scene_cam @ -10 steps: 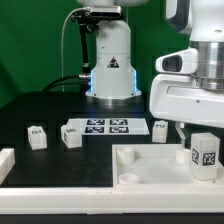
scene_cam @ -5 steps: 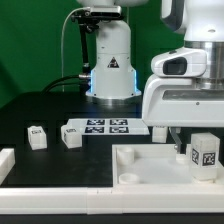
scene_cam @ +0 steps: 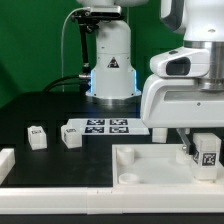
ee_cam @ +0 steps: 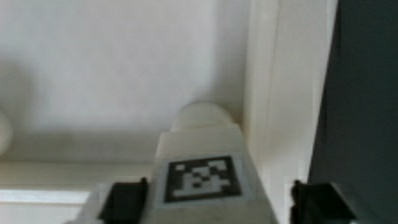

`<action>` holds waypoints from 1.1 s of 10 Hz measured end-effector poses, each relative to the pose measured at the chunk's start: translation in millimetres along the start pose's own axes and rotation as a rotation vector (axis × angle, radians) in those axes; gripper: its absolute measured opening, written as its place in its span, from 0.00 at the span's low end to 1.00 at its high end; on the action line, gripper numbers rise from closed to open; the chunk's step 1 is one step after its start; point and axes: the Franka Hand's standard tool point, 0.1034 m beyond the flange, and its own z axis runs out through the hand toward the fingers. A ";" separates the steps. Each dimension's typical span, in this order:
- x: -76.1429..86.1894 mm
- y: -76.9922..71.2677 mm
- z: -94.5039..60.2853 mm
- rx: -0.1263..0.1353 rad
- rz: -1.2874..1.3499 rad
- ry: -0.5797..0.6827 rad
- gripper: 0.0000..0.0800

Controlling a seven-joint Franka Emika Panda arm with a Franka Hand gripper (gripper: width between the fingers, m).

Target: Assemble one leg

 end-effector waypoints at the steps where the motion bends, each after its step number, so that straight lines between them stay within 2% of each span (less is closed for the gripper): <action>1: 0.2 1.3 0.0 -0.001 0.001 0.000 0.36; 4: 0.2 0.0 -0.4 -0.001 0.109 0.001 0.36; 6: 0.4 -2.8 -2.8 -0.025 0.489 0.014 0.36; 7: -0.1 -3.0 -2.0 -0.029 0.640 0.015 0.36; 9: 0.5 -3.5 -0.9 -0.023 0.863 0.014 0.36; 11: -0.7 -5.1 1.2 -0.028 1.155 0.019 0.37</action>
Offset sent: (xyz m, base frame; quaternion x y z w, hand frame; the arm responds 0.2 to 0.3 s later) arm 0.0000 0.0000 0.0000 0.0000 0.0000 0.0000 1.0000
